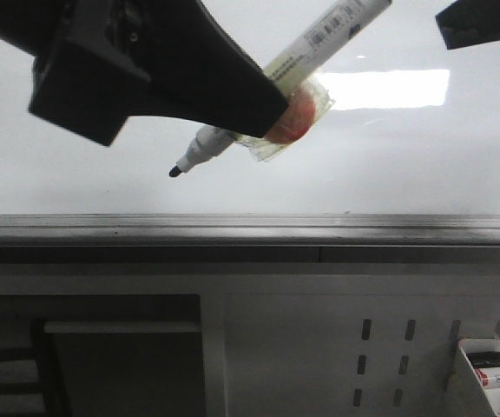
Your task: Write number 4 on whiteboard
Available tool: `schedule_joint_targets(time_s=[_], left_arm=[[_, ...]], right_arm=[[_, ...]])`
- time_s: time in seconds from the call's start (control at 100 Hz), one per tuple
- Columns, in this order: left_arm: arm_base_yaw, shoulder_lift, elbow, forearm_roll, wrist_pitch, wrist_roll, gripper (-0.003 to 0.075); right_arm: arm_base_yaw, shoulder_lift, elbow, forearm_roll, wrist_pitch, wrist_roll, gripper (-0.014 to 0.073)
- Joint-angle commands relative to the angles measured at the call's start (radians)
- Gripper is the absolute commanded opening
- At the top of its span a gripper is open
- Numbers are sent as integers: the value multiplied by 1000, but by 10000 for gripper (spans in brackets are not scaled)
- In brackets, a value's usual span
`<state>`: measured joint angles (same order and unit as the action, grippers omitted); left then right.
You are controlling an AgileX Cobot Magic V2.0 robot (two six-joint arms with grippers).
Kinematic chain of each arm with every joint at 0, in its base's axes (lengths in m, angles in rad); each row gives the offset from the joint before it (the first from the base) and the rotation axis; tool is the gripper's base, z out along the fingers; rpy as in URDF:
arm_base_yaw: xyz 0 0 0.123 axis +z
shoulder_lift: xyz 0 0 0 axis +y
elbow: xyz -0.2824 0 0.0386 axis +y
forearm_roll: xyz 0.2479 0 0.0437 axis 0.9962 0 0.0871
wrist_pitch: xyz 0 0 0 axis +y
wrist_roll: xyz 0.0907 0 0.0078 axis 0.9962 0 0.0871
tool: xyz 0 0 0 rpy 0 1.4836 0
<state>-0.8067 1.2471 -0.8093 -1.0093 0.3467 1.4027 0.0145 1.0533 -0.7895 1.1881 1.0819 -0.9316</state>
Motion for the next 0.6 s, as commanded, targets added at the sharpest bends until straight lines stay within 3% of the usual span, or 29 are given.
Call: schedule_joint_targets(time_s=[0.0, 0.32, 0.59], left_arm=[[-21, -16, -32, -19, -47, 0, -21], [-55, 12, -34, -19, -109, 0, -21], [-55, 12, -34, -19, -122, 0, -20]], right_arm=[[4, 20, -56, 64, 57, -18, 468], [163, 125, -92, 46, 0, -18, 468], [184, 160, -92, 45, -20, -19, 445]])
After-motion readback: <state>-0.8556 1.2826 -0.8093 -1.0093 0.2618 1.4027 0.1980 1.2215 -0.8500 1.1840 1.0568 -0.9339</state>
